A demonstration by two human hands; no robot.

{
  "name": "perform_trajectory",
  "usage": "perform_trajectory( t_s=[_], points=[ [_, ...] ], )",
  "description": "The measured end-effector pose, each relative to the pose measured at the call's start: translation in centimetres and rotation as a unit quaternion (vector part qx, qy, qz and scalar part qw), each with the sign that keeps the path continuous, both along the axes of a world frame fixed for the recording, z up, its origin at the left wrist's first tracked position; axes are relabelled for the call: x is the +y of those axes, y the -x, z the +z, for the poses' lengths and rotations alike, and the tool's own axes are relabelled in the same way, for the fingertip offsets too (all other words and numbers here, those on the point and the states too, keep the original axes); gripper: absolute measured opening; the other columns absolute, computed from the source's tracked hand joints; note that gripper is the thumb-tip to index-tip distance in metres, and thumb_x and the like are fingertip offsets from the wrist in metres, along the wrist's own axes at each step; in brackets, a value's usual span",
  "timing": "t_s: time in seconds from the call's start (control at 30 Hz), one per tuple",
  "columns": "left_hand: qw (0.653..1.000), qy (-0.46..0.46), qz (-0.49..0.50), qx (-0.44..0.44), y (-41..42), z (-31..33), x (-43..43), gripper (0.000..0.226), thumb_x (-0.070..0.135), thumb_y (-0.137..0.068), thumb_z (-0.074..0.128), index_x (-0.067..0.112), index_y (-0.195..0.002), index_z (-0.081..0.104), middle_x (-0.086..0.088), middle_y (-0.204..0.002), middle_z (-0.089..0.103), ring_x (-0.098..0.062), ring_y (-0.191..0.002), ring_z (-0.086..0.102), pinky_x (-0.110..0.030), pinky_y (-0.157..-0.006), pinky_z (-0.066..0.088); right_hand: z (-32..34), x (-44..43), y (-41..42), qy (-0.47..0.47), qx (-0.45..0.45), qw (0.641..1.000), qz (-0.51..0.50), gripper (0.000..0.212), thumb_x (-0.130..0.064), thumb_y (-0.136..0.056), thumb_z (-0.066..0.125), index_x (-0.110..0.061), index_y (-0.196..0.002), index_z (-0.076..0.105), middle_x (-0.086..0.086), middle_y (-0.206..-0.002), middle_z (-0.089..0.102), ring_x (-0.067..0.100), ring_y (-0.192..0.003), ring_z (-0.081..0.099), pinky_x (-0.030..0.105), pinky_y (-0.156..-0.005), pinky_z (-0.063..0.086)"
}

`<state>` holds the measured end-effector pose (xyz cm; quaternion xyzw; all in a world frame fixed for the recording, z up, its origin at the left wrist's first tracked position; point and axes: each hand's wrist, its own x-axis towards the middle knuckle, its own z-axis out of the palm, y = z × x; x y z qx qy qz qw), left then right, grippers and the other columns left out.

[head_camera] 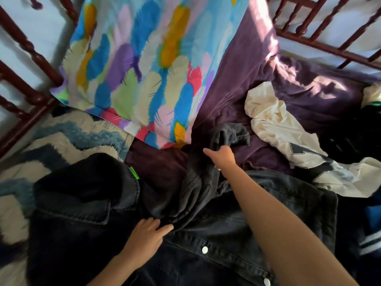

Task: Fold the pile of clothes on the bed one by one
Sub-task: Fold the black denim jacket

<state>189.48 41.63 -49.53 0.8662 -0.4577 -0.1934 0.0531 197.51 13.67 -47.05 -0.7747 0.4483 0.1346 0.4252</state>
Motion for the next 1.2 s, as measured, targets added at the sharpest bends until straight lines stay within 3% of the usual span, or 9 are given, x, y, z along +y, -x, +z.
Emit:
perform_trajectory(
  t_s=[0.1, 0.2, 0.33, 0.53, 0.67, 0.77, 0.83, 0.97, 1.2],
  points=[
    [1.0, 0.013, 0.025, -0.008, -0.3, 0.3, -0.3, 0.055, 0.02, -0.027, 0.093, 0.026, -0.079, 0.075, 0.009, -0.053, 0.054, -0.01, -0.046, 0.053, -0.013, -0.049, 0.045, 0.2, -0.9, -1.1, 0.054, 0.013, 0.998, 0.016, 0.017, -0.012, -0.089, 0.053, 0.003, -0.09, 0.06, 0.017, -0.085, 0.06, 0.034, -0.092, 0.062, 0.032, -0.067, 0.044],
    [0.985, 0.123, 0.088, -0.086, -3.1, 2.2, -2.1, 0.03, 0.013, -0.055, 0.08, 0.015, -0.084, 0.07, 0.003, -0.049, 0.052, -0.018, -0.043, 0.054, -0.019, -0.044, 0.046, 3.6, -3.0, -2.9, 0.019, -0.163, 0.968, -0.19, 0.031, -0.015, -0.094, 0.049, 0.004, -0.117, 0.057, 0.02, -0.106, 0.06, 0.027, -0.097, 0.057, 0.038, -0.085, 0.047],
    [0.927, 0.202, 0.244, -0.202, -13.2, 7.6, -7.2, 0.016, 0.007, -0.082, 0.057, 0.005, -0.093, 0.069, -0.013, -0.065, 0.063, -0.032, -0.062, 0.058, -0.034, -0.048, 0.046, 13.5, -7.7, -4.9, 0.037, -0.327, 0.894, -0.305, 0.029, -0.02, -0.094, 0.054, 0.002, -0.112, 0.061, -0.003, -0.081, 0.057, 0.02, -0.09, 0.056, 0.025, -0.077, 0.047],
    [0.896, 0.216, 0.388, -0.027, -19.8, 11.1, -13.9, 0.033, 0.008, -0.096, 0.044, 0.006, -0.129, 0.049, -0.016, -0.129, 0.048, -0.035, -0.113, 0.049, -0.044, -0.09, 0.041, 21.4, -6.9, -3.0, 0.131, -0.336, 0.911, -0.199, 0.019, -0.022, -0.092, 0.056, -0.005, -0.088, 0.064, 0.012, -0.084, 0.063, 0.02, -0.075, 0.055, 0.038, -0.076, 0.047],
    [0.773, 0.421, 0.444, 0.168, -13.0, 9.5, -13.9, 0.031, 0.007, -0.093, 0.05, 0.004, -0.123, 0.052, -0.01, -0.121, 0.047, -0.018, -0.089, 0.058, -0.018, -0.078, 0.04, 16.4, 1.4, 3.7, 0.082, -0.363, 0.897, -0.24, 0.02, -0.026, -0.091, 0.057, -0.007, -0.096, 0.063, 0.008, -0.105, 0.064, 0.012, -0.091, 0.056, 0.025, -0.085, 0.044],
    [0.622, 0.369, 0.56, 0.405, -7.1, 5.8, -11.5, 0.019, 0.021, -0.097, 0.044, 0.011, -0.091, 0.058, -0.007, -0.092, 0.059, -0.021, -0.079, 0.061, -0.028, -0.067, 0.043, 9.2, 12.0, 12.3, -0.097, -0.223, 0.912, -0.331, 0.033, -0.034, -0.094, 0.051, -0.016, -0.121, 0.057, -0.004, -0.119, 0.061, 0.005, -0.102, 0.056, 0.009, -0.083, 0.044],
    [0.551, 0.247, 0.604, 0.52, -4.2, 3.4, -9.4, 0.033, 0.034, -0.099, 0.039, 0.007, -0.103, 0.059, -0.011, -0.096, 0.06, -0.019, -0.079, 0.063, -0.031, -0.07, 0.045, 5.0, 16.0, 16.5, -0.23, -0.043, 0.914, -0.331, 0.028, -0.035, -0.097, 0.045, -0.022, -0.121, 0.05, -0.008, -0.109, 0.059, 0.012, -0.099, 0.058, 0.025, -0.084, 0.047],
    [0.587, 0.115, 0.596, 0.535, -0.1, 0.2, -6.0, 0.046, 0.038, -0.098, 0.042, 0.01, -0.133, 0.045, -0.013, -0.128, 0.051, -0.027, -0.11, 0.052, -0.039, -0.089, 0.042, 1.5, 15.7, 22.1, -0.341, 0.15, 0.898, -0.233, 0.02, -0.024, -0.099, 0.039, -0.015, -0.115, 0.048, 0.0, -0.087, 0.054, 0.012, -0.062, 0.054, 0.022, -0.055, 0.037],
    [0.623, 0.134, 0.6, 0.484, 1.7, 0.3, -7.1, 0.031, 0.015, -0.091, 0.056, 0.011, -0.12, 0.045, -0.012, -0.119, 0.053, -0.023, -0.093, 0.048, -0.033, -0.08, 0.041, 1.7, 9.1, 22.7, -0.193, 0.094, 0.938, -0.273, 0.023, -0.006, -0.092, 0.04, -0.015, -0.073, 0.05, 0.002, -0.065, 0.044, 0.013, -0.051, 0.04, 0.021, -0.047, 0.024]
  ],
)
